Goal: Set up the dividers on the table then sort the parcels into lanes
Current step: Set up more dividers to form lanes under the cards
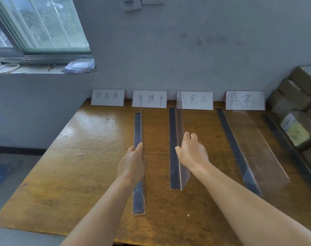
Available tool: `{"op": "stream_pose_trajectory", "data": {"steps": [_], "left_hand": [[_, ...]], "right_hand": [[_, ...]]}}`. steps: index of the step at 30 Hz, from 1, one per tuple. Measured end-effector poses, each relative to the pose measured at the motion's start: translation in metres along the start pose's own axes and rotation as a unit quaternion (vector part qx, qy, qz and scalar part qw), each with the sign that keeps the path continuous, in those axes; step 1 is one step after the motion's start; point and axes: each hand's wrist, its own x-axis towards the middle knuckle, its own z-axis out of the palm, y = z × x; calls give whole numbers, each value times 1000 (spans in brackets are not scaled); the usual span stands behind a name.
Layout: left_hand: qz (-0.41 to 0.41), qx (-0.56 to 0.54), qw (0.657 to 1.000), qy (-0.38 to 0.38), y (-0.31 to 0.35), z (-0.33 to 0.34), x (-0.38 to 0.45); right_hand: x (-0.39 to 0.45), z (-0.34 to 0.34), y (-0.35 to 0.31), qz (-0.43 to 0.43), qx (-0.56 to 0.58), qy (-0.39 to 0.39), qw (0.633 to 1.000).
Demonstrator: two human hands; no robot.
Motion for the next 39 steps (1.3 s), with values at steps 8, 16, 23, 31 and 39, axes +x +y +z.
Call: {"op": "stream_pose_trajectory", "data": {"steps": [8,16,23,31,39], "left_hand": [[-16,-72,997,-2,-4,0,1],[-93,-138,986,-29,-4,-2,5],[-100,-174,979,-21,-15,6,7],[-96,-13,994,41,-29,-24,1],[-101,59,993,21,-100,-55,-4]], "right_hand": [[-4,0,2,-4,4,0,1000],[-15,0,-14,-130,-24,38,990],[-30,20,-50,-210,36,-51,976],[-36,41,-78,-119,81,-151,978],[-52,66,-127,-85,78,-100,988]]}}
